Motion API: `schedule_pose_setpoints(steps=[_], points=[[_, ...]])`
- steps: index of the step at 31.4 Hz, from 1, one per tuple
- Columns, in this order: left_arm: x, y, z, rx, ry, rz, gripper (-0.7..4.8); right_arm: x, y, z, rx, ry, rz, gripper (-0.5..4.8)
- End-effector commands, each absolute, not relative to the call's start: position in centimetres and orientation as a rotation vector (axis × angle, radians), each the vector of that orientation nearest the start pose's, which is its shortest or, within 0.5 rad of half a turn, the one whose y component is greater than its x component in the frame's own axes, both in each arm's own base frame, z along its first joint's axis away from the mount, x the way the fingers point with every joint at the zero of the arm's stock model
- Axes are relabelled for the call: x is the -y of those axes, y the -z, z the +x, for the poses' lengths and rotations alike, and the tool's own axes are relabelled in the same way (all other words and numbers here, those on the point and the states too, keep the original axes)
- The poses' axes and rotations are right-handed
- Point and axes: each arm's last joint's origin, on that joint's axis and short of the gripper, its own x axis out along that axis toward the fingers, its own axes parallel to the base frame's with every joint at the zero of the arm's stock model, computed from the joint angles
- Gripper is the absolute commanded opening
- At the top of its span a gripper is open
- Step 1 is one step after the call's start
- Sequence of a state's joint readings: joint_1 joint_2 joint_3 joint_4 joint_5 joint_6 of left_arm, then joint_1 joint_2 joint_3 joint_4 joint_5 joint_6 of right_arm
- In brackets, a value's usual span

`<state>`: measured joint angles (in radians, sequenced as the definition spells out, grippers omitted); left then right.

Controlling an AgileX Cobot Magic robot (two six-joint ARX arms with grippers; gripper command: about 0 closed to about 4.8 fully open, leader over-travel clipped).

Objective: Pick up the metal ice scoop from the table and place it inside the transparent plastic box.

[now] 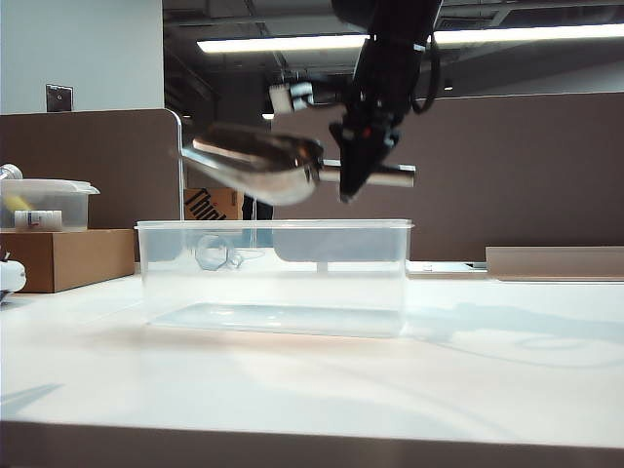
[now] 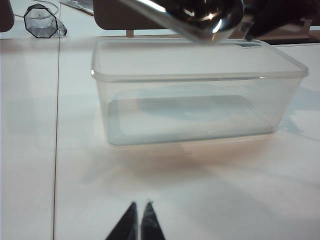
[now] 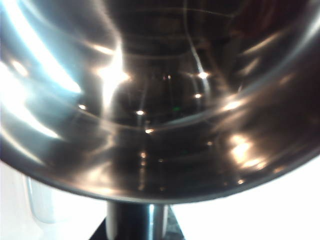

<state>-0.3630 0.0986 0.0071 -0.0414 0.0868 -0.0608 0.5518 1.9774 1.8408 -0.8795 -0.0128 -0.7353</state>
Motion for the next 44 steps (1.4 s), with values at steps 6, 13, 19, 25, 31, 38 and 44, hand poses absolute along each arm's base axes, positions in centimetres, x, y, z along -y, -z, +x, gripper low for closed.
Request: schedule_pose_setpoints(steps=[6, 13, 19, 25, 31, 38, 44], points=[[3.9, -15.5, 9.5, -0.135, 0.45, -0.043, 0.21, -23.2, -27.3, 36.8, -0.8, -0.894, -0.931, -0.01], [3.9, -15.5, 9.5, -0.135, 0.45, -0.043, 0.21, -23.7, -25.9, 37.0, -0.843, -0.894, -0.953, -0.01], [3.9, -15.5, 9.5, -0.135, 0.449, -0.043, 0.21, -24.2, -25.6, 37.0, -0.834, -0.894, -0.963, -0.01], [3.9, -15.5, 9.5, -0.135, 0.449, -0.043, 0.21, -24.5, -25.7, 36.9, -0.817, -0.89, -0.956, 1.33], [3.9, -15.5, 9.5, -0.135, 0.449, -0.043, 0.21, -24.6, -25.7, 36.9, -0.818, -0.891, -0.958, 1.49], [3.9, -15.5, 9.5, -0.135, 0.449, -0.043, 0.21, -24.6, -26.1, 36.8, -0.813, -0.828, -1.001, 1.36], [3.9, -15.5, 9.5, -0.135, 0.448, -0.043, 0.21, -24.9, -29.1, 36.4, -0.751, -0.763, -0.934, -0.01]])
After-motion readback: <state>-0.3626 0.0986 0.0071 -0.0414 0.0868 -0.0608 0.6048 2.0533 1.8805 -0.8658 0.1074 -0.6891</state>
